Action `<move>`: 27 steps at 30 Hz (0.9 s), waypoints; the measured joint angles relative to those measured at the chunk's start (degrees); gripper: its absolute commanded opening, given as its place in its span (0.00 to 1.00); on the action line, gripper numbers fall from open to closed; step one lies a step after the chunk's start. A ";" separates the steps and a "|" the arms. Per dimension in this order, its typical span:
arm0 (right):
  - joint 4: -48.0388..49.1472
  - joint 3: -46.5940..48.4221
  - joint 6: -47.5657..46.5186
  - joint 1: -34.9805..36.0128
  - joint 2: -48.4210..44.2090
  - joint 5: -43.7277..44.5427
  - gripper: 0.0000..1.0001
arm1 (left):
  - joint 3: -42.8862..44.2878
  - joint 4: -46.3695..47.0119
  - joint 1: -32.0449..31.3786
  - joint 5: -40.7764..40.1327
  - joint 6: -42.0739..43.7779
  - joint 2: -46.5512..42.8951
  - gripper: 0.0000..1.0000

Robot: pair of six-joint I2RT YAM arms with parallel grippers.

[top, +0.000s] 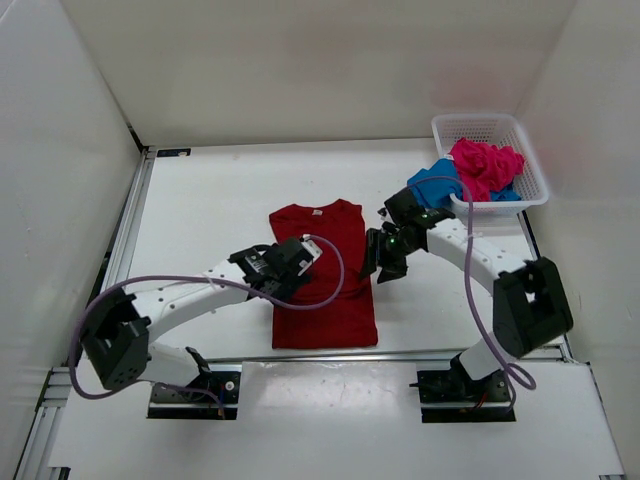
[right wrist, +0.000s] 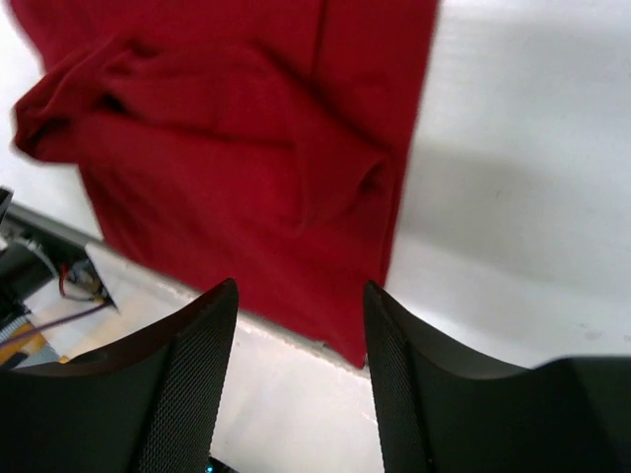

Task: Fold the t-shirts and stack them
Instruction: Fold the folded rectangular tshirt in 1/3 of the way

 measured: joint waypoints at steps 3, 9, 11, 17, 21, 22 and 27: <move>-0.07 1.36 0.59 -0.26 3.69 0.42 0.53 | 1.14 0.68 0.09 0.24 0.00 2.73 0.73; -0.13 2.60 1.60 1.05 6.08 1.20 0.53 | 3.41 2.10 0.76 2.86 -0.02 5.22 0.73; -0.02 3.50 2.03 2.10 7.02 1.81 0.53 | 3.41 2.54 0.87 3.54 -0.02 5.42 0.71; 0.39 3.98 3.19 3.26 9.27 2.89 0.50 | 3.43 4.48 1.42 5.16 -0.02 8.90 0.63; 0.46 3.98 3.58 3.26 10.38 3.72 0.49 | 4.20 4.61 3.10 6.05 -0.07 13.07 0.37; 0.48 3.98 3.58 3.26 10.60 3.78 0.44 | 4.42 4.79 3.69 6.08 0.00 13.75 0.34; 0.50 3.98 3.61 3.26 11.45 3.98 0.23 | 4.74 5.03 5.51 6.05 -0.04 14.12 0.25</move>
